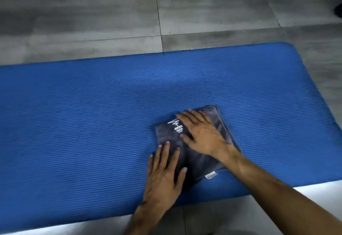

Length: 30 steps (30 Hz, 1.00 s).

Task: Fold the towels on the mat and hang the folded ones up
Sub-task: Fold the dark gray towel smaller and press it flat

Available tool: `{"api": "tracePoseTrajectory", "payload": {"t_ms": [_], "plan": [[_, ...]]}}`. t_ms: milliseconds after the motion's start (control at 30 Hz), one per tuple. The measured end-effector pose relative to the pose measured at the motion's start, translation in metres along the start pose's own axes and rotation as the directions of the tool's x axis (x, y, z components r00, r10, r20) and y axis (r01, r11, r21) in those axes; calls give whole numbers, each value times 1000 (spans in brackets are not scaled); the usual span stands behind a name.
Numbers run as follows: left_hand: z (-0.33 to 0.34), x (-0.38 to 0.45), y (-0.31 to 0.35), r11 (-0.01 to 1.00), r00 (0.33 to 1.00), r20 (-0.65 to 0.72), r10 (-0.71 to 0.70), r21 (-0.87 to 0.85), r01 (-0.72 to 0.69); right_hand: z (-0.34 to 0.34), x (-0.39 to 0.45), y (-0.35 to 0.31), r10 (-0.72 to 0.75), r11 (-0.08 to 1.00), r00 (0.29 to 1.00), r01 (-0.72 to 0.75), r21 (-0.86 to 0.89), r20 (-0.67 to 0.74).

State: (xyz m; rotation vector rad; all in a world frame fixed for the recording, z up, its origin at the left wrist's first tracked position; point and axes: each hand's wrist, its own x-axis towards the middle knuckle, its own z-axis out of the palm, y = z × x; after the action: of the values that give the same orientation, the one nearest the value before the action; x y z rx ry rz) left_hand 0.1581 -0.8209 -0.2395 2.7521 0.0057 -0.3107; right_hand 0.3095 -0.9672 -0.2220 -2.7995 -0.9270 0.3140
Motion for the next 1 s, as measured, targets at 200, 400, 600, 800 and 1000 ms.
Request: {"api": "tracePoseTrajectory", "payload": {"t_ms": [200,400,600,800,1000], "plan": [[-50,5,-66,947,960,-130,-247,-242,211,-32,70,-19,25,984,883,-104,144,469],[-188,13,-72,879,958,-96,-268,-431,203,-172,40,-31,-47,867,903,-175,466,428],[-443,11,5,898,958,-233,-167,-438,50,-411,-15,-80,80,616,986,-165,771,148],[-691,11,91,824,953,-273,-130,-564,-50,-657,-58,-141,150,528,988,-43,848,-43],[-877,-21,173,727,979,-203,36,-666,-165,-854,-95,-200,144,559,985,1,829,-99]]}}
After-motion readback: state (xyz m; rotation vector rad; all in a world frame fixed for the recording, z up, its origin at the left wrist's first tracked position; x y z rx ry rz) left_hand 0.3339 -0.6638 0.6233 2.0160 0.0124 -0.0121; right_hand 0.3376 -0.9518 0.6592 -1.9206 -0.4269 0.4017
